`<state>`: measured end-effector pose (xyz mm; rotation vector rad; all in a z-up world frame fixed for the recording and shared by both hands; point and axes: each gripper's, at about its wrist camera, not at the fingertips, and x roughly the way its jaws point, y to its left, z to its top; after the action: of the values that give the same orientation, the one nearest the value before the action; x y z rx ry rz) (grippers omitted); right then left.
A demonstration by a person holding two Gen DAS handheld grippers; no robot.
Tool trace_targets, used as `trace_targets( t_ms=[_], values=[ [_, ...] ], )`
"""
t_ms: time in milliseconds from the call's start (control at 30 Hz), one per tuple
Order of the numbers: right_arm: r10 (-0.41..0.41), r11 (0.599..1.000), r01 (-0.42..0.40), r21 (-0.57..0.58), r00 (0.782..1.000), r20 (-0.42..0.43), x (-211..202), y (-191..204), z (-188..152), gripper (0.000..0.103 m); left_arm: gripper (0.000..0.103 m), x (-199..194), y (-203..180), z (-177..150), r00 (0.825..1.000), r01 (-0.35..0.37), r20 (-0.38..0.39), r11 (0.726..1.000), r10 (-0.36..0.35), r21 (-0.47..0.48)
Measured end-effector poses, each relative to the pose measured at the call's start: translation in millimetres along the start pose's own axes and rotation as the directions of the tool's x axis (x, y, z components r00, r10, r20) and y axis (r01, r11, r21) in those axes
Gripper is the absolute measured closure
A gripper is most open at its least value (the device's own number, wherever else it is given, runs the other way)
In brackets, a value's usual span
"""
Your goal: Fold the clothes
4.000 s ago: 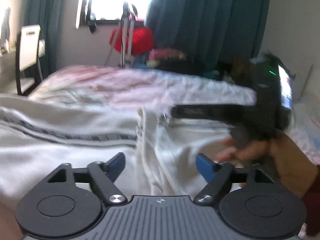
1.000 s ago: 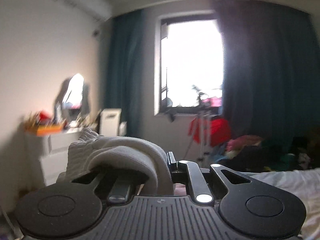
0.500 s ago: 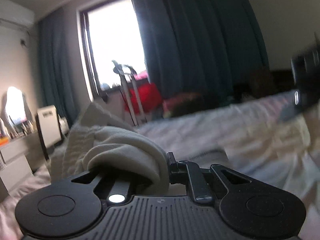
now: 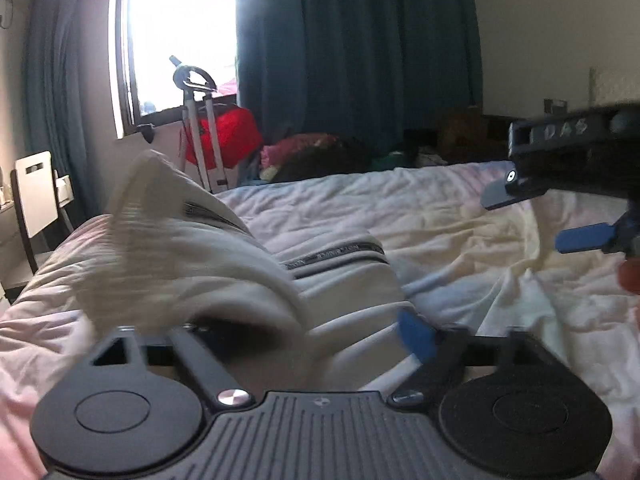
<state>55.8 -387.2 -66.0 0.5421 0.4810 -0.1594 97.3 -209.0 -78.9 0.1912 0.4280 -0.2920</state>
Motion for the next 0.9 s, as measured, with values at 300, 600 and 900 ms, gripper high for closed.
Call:
trace_targets(
  t_ms=[300, 600, 900],
  values=[
    [0.049, 0.993, -0.045, -0.11, 0.998, 0.039, -15, 24, -11, 0.017, 0.014, -72, 37, 0, 0.999, -0.017, 0.029, 1.0, 0.018, -0.019],
    [0.183, 0.965, -0.165, -0.206, 0.98, 0.072, -27, 61, -37, 0.017, 0.012, -110, 88, -1, 0.994, -0.102, 0.04, 0.993, 0.104, -0.059],
    [0.347, 0.877, -0.289, -0.383, 0.934, 0.089, -41, 106, -69, 0.017, 0.012, -142, 151, -11, 0.99, -0.132, 0.027, 0.978, 0.138, -0.162]
  ],
)
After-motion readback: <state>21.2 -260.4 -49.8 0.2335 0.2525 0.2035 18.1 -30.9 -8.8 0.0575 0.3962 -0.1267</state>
